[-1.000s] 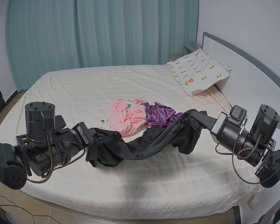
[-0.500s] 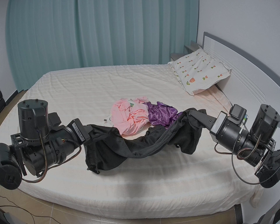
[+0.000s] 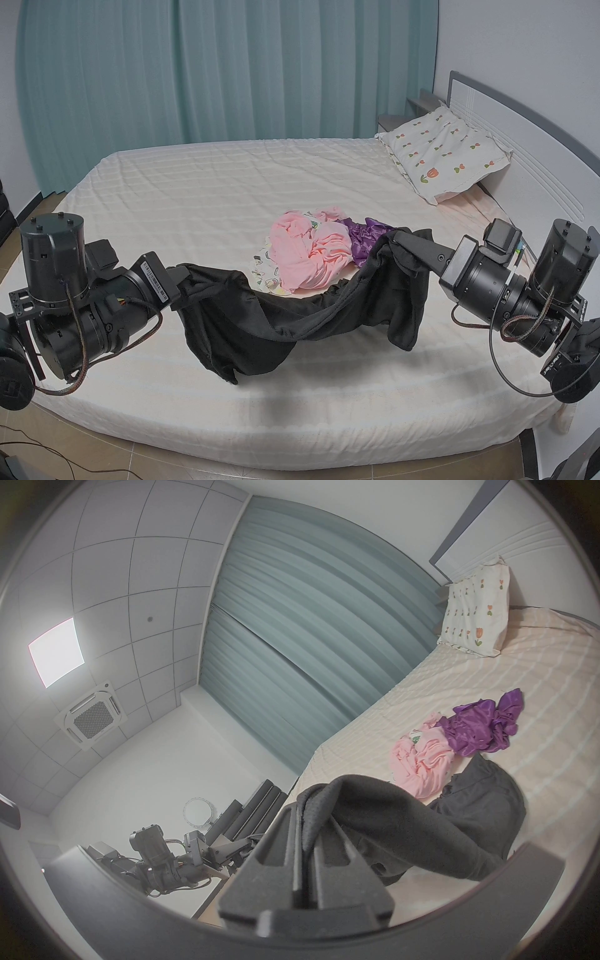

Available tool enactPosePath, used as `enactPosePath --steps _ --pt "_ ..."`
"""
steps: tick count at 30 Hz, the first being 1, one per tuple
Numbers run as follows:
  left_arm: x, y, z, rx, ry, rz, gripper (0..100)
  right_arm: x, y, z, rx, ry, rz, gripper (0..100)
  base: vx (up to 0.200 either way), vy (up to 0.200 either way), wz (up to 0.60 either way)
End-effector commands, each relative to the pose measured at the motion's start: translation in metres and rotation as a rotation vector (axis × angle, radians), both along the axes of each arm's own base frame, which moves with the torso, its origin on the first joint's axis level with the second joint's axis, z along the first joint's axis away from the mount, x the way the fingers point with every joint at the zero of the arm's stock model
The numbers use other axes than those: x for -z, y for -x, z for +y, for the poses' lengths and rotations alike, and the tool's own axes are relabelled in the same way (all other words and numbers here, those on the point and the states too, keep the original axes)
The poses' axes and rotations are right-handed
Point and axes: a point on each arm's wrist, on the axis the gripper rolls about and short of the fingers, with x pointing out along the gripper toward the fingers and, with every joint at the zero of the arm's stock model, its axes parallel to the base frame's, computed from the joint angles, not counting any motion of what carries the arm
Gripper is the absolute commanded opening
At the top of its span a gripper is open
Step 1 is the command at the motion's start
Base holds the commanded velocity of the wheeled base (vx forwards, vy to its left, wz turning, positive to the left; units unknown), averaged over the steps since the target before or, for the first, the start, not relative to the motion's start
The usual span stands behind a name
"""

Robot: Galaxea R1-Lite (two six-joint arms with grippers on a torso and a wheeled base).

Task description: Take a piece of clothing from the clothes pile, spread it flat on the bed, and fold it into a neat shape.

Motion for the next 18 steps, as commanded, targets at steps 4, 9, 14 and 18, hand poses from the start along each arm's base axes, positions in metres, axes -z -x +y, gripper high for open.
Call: enactPosePath --steps 4,9,14,18 --pt "-0.005 0.002 0.007 -0.021 0.011 -0.017 0 -0.002 0.002 0.005 -0.016 0.019 -0.025 0 0.000 0.200 0.00" --pt "-0.005 0.000 0.010 -0.033 0.008 -0.014 0 -0.002 0.001 0.010 -0.025 0.018 -0.035 0 0.000 0.200 0.00" --pt "-0.007 -0.001 0.013 -0.048 0.011 -0.021 0 -0.001 -0.002 0.012 -0.024 0.017 -0.045 0 0.000 0.200 0.00" --pt "-0.006 -0.004 0.017 -0.067 0.012 -0.019 0 0.004 -0.005 0.014 -0.018 0.026 -0.032 0 0.000 0.200 0.00"
